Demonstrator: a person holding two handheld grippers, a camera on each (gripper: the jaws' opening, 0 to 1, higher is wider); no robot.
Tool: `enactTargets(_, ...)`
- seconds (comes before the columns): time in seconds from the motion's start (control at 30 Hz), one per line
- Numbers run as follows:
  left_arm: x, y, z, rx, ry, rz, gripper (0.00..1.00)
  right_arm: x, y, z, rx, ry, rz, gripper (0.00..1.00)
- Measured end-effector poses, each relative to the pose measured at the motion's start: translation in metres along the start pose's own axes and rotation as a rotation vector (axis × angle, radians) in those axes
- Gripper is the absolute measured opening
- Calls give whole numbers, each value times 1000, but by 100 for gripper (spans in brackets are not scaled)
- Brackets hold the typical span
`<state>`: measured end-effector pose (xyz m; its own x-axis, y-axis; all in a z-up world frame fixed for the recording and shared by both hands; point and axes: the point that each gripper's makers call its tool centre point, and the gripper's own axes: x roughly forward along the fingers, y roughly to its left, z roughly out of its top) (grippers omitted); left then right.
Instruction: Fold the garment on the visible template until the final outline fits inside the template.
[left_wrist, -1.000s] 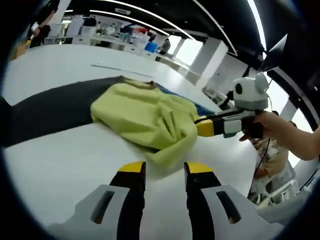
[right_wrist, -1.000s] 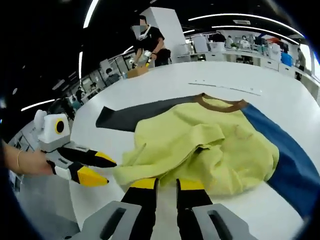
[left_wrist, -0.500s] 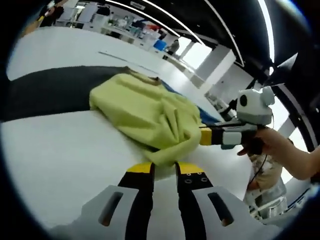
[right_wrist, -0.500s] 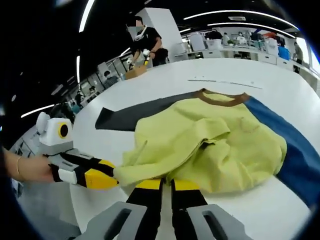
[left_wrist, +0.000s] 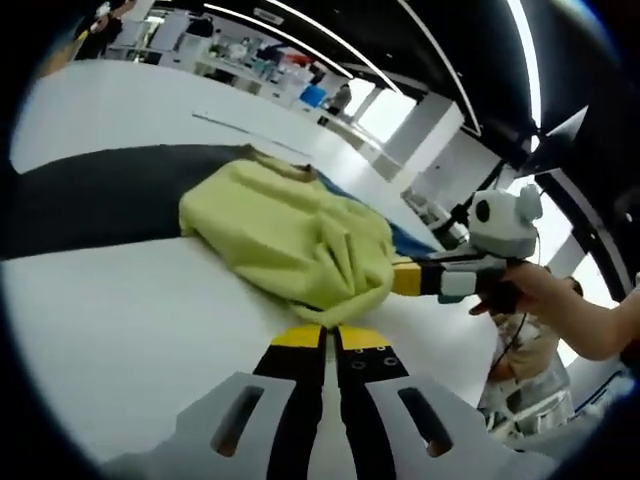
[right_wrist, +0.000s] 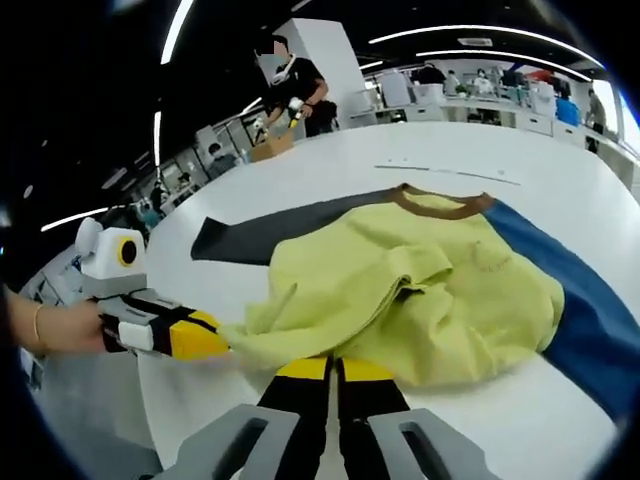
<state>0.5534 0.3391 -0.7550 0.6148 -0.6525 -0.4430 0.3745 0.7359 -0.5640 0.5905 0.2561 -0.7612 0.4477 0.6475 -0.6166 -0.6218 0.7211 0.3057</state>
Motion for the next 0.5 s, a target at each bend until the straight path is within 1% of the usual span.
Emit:
enactTargets(0.1, -8, 1, 4, 1, -8, 7, 0, -4, -2, 1, -1, -1, -1, 0)
enactTargets(0.13, -11, 2, 7, -5, -21, 9, 0, -6, -2, 2, -5, 0, -1, 0)
enactTargets(0.27, -21, 0, 14, -23, -45, -1, 0, -16, -1, 3, -25, 1, -4, 0)
enactTargets(0.5, -32, -5, 23, -32, -52, -23, 0, -36, 2, 6, -51, -6, -7, 0)
